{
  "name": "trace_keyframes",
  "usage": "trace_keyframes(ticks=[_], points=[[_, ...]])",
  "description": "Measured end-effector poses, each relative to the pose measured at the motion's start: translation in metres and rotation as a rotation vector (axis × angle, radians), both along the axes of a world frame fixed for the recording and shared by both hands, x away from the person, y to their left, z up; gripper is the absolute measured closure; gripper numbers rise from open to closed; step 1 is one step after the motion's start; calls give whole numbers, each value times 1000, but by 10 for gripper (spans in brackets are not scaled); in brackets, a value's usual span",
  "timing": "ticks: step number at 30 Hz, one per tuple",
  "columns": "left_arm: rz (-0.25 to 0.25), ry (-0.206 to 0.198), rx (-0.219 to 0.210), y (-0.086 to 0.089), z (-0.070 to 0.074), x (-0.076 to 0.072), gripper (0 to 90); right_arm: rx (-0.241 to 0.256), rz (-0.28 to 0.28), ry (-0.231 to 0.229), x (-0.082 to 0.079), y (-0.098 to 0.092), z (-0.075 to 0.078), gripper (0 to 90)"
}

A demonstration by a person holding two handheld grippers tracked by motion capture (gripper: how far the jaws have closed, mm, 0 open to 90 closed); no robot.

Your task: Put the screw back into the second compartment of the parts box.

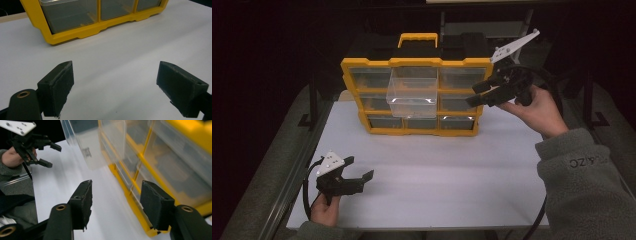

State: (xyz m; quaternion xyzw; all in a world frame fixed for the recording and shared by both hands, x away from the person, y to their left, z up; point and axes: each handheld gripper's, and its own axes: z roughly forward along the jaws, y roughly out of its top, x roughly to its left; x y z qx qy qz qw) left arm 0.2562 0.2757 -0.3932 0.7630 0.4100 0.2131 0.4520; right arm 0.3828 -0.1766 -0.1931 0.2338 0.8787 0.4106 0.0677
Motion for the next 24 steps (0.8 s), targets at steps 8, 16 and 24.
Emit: trace_keyframes(ticks=[8,16,24], points=[[-2,3,6,0,0,0,139,8,-34,30,-7,-14,-34,368],[-2,3,3,0,0,0,139,13,-63,45,-13,-22,-70,333],[1,6,-3,-1,0,-1,139,23,-85,54,-17,-30,-96,312]])
